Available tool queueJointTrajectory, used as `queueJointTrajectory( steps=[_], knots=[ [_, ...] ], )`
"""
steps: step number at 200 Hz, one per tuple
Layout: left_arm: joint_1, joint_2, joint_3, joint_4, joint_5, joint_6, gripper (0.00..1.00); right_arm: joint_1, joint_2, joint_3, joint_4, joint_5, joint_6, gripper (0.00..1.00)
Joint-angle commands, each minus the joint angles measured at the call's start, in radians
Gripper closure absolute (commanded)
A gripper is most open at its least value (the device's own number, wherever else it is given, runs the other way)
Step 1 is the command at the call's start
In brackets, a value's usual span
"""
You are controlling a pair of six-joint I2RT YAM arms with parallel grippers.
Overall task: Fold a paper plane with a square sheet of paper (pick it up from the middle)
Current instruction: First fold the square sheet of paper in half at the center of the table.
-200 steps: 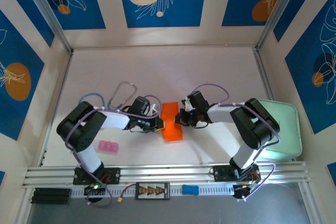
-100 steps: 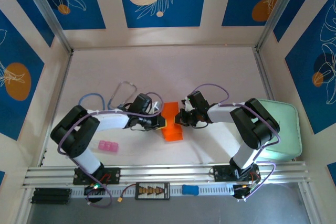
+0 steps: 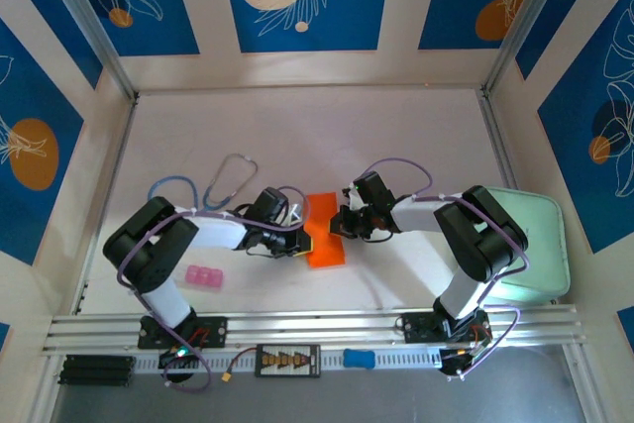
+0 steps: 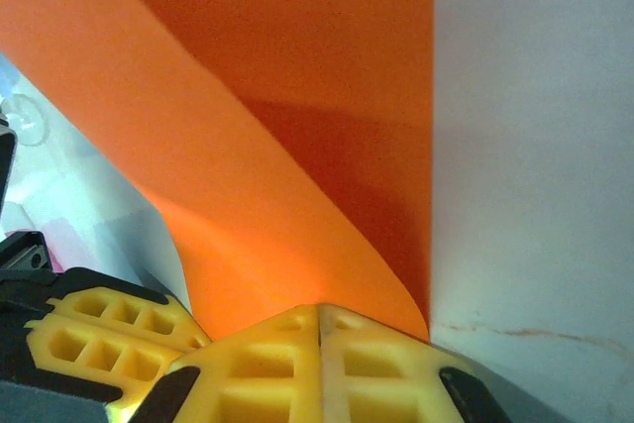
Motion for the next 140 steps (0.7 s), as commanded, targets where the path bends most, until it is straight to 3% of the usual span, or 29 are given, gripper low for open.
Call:
queueJointTrajectory(
  steps=[1,64,140],
  knots=[
    [-0.002,-0.026,-0.024,-0.123,-0.052,0.054,1.00,0.002,0.028,-0.039,-0.117,0.088,0.003,1.00],
    [-0.011,-0.121,0.029,-0.052,0.011,-0.024,1.00,0.002,0.023,-0.036,-0.121,0.087,0.006,1.00],
    [-0.043,0.006,-0.027,0.060,0.052,-0.062,1.00,0.002,0.021,-0.041,-0.121,0.091,0.007,1.00]
  ],
)
